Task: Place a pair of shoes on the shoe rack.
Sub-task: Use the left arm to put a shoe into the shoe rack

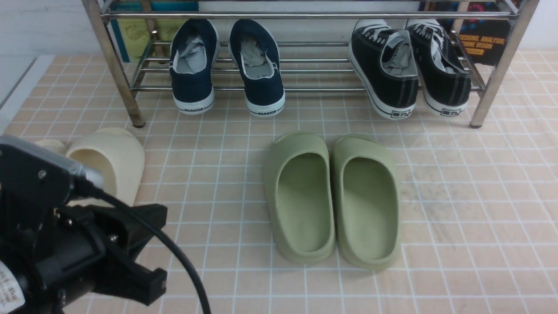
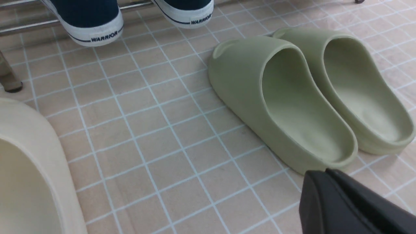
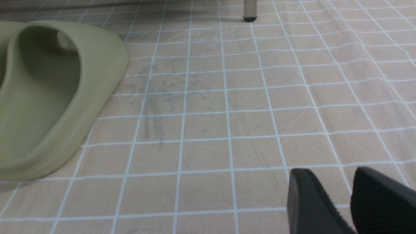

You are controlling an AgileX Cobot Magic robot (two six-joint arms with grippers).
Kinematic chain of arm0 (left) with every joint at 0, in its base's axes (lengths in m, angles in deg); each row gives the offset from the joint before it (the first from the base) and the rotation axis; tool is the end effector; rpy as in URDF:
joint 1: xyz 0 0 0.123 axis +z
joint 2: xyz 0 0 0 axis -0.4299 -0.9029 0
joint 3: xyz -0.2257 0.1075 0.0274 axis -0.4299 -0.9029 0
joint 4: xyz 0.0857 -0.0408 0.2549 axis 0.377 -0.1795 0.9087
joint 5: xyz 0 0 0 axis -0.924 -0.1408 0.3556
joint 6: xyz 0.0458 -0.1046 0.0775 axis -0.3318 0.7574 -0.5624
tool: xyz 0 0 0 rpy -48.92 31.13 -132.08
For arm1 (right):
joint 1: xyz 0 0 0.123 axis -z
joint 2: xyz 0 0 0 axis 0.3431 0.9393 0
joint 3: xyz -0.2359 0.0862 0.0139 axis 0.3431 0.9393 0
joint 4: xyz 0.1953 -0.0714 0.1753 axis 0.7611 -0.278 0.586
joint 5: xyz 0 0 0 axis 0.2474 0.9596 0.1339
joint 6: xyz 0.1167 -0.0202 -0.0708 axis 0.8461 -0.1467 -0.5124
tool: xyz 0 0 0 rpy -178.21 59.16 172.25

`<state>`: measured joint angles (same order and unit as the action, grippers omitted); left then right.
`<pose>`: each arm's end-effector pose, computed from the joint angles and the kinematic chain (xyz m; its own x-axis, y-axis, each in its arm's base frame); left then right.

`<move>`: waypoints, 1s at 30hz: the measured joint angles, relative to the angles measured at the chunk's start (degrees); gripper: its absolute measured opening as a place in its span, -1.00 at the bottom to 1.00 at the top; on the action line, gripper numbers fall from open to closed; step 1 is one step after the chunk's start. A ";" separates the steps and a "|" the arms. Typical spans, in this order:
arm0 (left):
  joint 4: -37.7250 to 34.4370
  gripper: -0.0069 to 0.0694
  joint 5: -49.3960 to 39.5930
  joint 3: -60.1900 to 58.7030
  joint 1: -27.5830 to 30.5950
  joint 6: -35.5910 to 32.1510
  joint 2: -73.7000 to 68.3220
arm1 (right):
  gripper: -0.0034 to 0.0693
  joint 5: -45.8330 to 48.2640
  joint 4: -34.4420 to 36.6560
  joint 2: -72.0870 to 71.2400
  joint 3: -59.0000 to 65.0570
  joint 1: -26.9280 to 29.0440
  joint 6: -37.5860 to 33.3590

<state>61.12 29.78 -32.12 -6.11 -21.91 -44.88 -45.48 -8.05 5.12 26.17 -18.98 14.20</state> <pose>0.2054 -0.1248 0.2333 -0.3210 0.1724 -0.9313 0.5105 0.8597 -0.0168 0.1515 -0.0016 0.1599 -0.2952 0.1018 -0.9500 0.0384 0.9948 0.0946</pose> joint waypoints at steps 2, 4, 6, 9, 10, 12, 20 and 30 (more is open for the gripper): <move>1.05 -0.76 -1.29 -0.38 0.00 0.04 0.16 | -0.25 0.00 0.00 0.00 0.00 0.00 0.00; 1.48 -0.76 -3.35 -0.51 0.00 0.04 0.16 | -0.25 0.00 0.00 0.00 0.00 0.00 0.00; 1.70 -0.76 -5.06 -0.61 0.00 0.04 0.16 | -0.25 0.00 0.00 0.00 0.00 0.00 0.00; 2.14 -0.76 -6.97 -0.61 0.00 0.04 0.16 | -0.25 0.00 0.00 0.00 0.00 0.00 0.00; 2.41 -0.76 -7.15 -0.61 0.00 0.04 0.16 | -0.25 0.00 0.00 0.00 0.00 0.00 0.00; 2.67 -0.76 -7.15 -0.61 0.00 0.04 0.16 | -0.25 0.00 0.00 0.00 0.00 0.00 0.00; 4.09 -0.77 -7.15 -0.61 0.00 0.04 0.27 | -0.25 0.00 0.00 0.00 0.00 0.00 0.00; 5.78 -0.77 0.38 -0.61 0.00 0.23 0.27 | -0.25 0.00 0.00 0.00 0.00 0.00 0.00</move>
<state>66.89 30.17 -32.73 -6.11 -21.68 -44.61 -45.48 -8.05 5.12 26.17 -18.98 14.20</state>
